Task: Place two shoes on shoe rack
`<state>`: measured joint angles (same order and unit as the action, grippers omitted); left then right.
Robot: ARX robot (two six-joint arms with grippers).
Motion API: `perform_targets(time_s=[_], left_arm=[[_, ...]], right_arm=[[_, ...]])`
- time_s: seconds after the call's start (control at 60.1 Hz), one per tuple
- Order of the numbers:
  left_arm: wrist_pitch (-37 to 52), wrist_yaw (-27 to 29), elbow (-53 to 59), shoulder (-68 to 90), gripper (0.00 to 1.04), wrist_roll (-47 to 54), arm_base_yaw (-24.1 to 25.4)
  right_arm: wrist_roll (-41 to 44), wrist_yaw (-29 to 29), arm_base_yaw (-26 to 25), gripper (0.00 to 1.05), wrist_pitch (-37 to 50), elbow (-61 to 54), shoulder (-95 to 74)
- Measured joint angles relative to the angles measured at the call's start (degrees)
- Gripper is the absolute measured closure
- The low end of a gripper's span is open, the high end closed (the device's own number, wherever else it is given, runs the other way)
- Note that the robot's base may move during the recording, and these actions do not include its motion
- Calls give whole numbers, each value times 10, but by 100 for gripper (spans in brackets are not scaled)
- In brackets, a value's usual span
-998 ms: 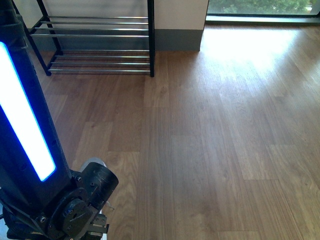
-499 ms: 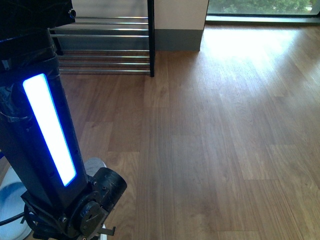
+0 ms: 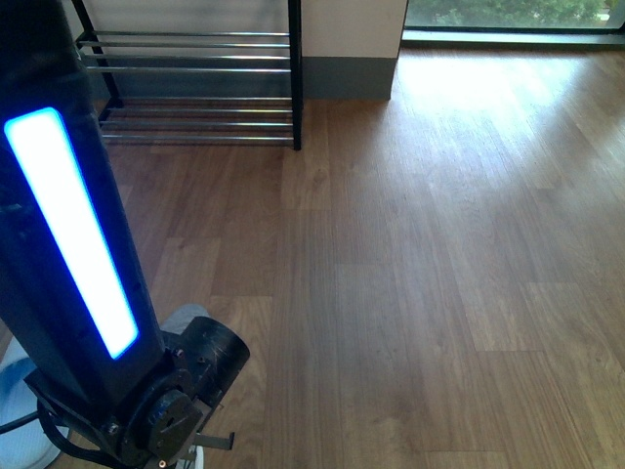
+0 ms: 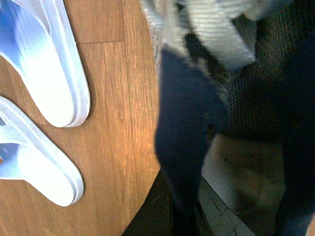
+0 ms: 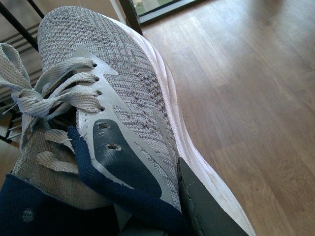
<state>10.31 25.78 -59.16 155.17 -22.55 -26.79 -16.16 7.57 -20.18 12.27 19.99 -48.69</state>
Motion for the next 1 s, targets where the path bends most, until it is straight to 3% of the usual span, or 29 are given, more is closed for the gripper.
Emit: perform_targets(time_s=[0.483, 0.998], left_arm=[[99, 6, 173, -326, 103, 21, -9], [29, 41, 376, -837, 103, 35, 34]], right_arm=[[0, 0, 0, 103, 0, 0, 0], [0, 0, 0, 103, 0, 0, 0]])
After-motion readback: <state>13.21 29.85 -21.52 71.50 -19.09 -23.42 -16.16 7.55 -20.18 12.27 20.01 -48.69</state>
